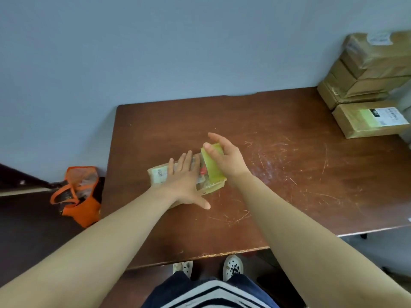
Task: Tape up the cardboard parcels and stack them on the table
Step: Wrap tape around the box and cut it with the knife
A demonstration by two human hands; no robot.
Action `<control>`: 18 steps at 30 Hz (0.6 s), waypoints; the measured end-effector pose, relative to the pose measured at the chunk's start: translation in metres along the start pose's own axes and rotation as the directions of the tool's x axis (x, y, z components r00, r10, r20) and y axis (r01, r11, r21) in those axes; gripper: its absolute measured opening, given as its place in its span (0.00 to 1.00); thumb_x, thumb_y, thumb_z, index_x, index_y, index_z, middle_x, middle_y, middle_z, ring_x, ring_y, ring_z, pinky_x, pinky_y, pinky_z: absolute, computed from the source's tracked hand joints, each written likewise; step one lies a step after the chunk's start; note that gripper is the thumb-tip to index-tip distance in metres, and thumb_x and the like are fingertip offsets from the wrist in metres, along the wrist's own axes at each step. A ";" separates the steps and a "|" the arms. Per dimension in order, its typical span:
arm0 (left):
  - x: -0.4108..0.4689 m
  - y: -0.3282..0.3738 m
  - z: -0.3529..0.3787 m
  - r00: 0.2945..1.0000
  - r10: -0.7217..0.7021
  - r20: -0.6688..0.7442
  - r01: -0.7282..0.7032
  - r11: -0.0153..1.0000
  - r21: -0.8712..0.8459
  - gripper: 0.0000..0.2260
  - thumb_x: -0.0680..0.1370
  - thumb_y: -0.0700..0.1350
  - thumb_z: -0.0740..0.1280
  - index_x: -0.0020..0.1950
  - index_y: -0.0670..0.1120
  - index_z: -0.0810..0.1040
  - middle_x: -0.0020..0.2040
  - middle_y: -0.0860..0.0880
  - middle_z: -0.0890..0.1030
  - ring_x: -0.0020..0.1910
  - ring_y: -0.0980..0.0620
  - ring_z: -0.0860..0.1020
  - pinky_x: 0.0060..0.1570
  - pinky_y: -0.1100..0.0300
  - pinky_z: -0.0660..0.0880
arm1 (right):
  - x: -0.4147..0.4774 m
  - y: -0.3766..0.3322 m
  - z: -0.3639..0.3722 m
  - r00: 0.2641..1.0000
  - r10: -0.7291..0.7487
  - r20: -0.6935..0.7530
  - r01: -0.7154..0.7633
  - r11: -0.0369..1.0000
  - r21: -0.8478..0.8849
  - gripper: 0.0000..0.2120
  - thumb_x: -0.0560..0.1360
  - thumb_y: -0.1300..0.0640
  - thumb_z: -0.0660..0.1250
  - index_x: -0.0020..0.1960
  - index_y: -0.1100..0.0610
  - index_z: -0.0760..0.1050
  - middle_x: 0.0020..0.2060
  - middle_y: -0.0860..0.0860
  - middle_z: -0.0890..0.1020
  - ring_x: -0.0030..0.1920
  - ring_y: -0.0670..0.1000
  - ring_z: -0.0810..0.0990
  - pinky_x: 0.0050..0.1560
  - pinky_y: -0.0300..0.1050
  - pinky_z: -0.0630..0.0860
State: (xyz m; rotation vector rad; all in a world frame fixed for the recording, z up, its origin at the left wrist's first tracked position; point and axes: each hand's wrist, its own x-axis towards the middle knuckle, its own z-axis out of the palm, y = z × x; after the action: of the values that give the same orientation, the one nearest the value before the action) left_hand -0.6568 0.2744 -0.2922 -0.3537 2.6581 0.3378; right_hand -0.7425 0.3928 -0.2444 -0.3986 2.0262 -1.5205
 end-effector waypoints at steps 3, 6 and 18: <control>0.007 -0.005 0.006 0.993 -0.050 -0.110 0.052 0.999 0.009 0.56 0.65 0.67 0.70 0.78 0.47 0.37 0.77 0.44 0.49 0.76 0.44 0.45 0.73 0.43 0.38 | 0.003 0.001 0.002 0.998 0.020 0.059 -0.019 1.000 -0.024 0.21 0.77 0.51 0.67 0.69 0.46 0.70 0.66 0.46 0.73 0.68 0.49 0.70 0.68 0.48 0.67; 0.010 -0.006 0.010 0.986 -0.037 -0.164 0.038 0.999 0.005 0.53 0.67 0.66 0.68 0.78 0.48 0.37 0.76 0.46 0.50 0.76 0.45 0.47 0.74 0.46 0.42 | -0.014 0.007 0.000 0.999 -0.034 0.038 0.034 0.999 0.004 0.19 0.77 0.58 0.66 0.66 0.45 0.73 0.63 0.44 0.76 0.63 0.45 0.74 0.67 0.47 0.70; 0.012 -0.007 0.011 0.992 -0.019 -0.126 0.023 0.999 0.032 0.57 0.64 0.62 0.72 0.77 0.47 0.36 0.77 0.49 0.46 0.76 0.48 0.44 0.73 0.45 0.42 | -0.081 0.069 -0.008 0.921 0.386 -0.048 -0.385 0.922 0.029 0.04 0.78 0.55 0.63 0.49 0.51 0.76 0.28 0.53 0.81 0.25 0.53 0.79 0.36 0.51 0.81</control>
State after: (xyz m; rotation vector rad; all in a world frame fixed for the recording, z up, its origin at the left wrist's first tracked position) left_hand -0.6609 0.2690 -0.3081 -0.4047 2.7775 0.2718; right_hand -0.6763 0.4649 -0.2872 0.0532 1.9835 -1.3122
